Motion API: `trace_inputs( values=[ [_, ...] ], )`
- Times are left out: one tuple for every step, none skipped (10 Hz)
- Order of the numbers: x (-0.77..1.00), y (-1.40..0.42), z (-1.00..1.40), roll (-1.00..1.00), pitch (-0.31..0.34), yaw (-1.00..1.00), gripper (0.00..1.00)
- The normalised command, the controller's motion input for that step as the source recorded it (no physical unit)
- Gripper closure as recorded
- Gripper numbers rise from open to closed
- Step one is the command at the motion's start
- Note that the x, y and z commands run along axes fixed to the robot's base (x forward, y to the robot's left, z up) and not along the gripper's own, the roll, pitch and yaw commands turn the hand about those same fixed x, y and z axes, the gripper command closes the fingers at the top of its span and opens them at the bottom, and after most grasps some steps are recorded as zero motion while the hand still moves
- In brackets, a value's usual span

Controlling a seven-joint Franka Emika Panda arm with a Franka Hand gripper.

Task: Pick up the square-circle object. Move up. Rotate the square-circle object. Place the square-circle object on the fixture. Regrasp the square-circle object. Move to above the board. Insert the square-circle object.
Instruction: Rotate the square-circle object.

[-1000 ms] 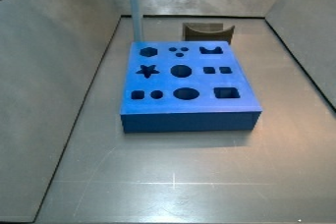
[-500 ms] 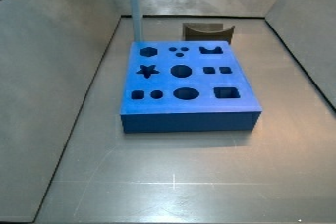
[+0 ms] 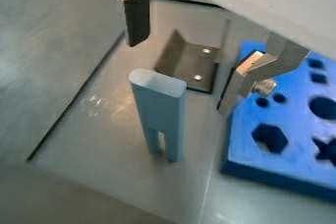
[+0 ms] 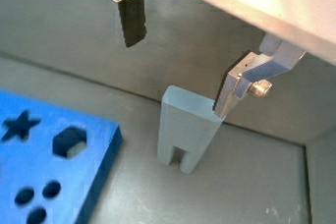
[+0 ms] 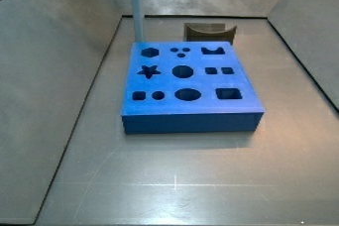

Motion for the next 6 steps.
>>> trace_inputs(
  values=[
    [0.04,0.0,-0.02,-0.02,0.007,1.0,0.0],
    [0.04,0.0,-0.02,-0.02,0.007,1.0,0.0],
    [0.04,0.0,-0.02,-0.02,0.007,1.0,0.0],
    [0.04,0.0,-0.02,-0.02,0.008,1.0,0.0],
    [0.04,0.0,-0.02,-0.02,0.008,1.0,0.0],
    [0.04,0.0,-0.02,-0.02,0.008,1.0,0.0]
  ],
)
